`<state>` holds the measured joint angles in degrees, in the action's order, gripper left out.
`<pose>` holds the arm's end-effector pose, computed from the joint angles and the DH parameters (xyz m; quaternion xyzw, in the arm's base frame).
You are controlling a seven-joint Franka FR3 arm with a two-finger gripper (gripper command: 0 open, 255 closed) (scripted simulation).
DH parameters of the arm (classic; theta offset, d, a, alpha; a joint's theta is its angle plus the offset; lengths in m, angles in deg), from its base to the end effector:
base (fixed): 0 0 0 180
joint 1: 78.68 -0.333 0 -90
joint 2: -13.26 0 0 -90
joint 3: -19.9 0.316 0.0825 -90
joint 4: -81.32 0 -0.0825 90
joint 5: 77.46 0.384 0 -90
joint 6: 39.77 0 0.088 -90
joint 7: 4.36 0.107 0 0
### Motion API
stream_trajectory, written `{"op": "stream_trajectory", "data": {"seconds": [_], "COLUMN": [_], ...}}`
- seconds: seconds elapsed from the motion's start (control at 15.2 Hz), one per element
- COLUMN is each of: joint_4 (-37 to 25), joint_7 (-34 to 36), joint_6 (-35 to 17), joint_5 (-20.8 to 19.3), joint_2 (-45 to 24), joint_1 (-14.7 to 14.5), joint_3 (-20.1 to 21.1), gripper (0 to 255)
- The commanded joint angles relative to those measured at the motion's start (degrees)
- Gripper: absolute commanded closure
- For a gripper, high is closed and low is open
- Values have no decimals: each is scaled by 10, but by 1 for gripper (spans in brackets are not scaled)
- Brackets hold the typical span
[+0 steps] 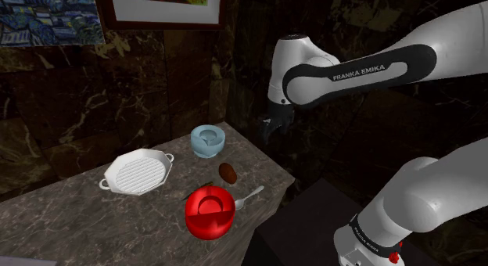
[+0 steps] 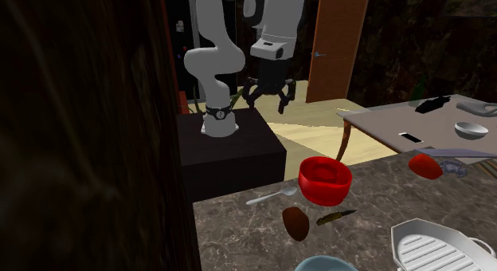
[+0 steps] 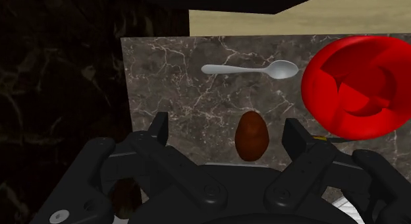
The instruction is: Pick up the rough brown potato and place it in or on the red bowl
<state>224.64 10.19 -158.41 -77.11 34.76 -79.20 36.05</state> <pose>0.3963 0.1189 0.4072 0.9982 0.0058 -0.0206 0.0557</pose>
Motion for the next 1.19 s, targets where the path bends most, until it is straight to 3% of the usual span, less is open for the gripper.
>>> {"op": "stream_trajectory", "data": {"seconds": [0.0,0.26,0.59,1.12], "joint_4": [-10,-35,-86,-210], "joint_7": [29,89,180,299], "joint_6": [-34,-91,-137,-156], "joint_5": [-18,-75,-177,-322], "joint_2": [-49,-145,-273,-474], "joint_1": [3,12,9,-47], "joint_3": [20,48,60,17], "gripper": [0,0,0,0]}}
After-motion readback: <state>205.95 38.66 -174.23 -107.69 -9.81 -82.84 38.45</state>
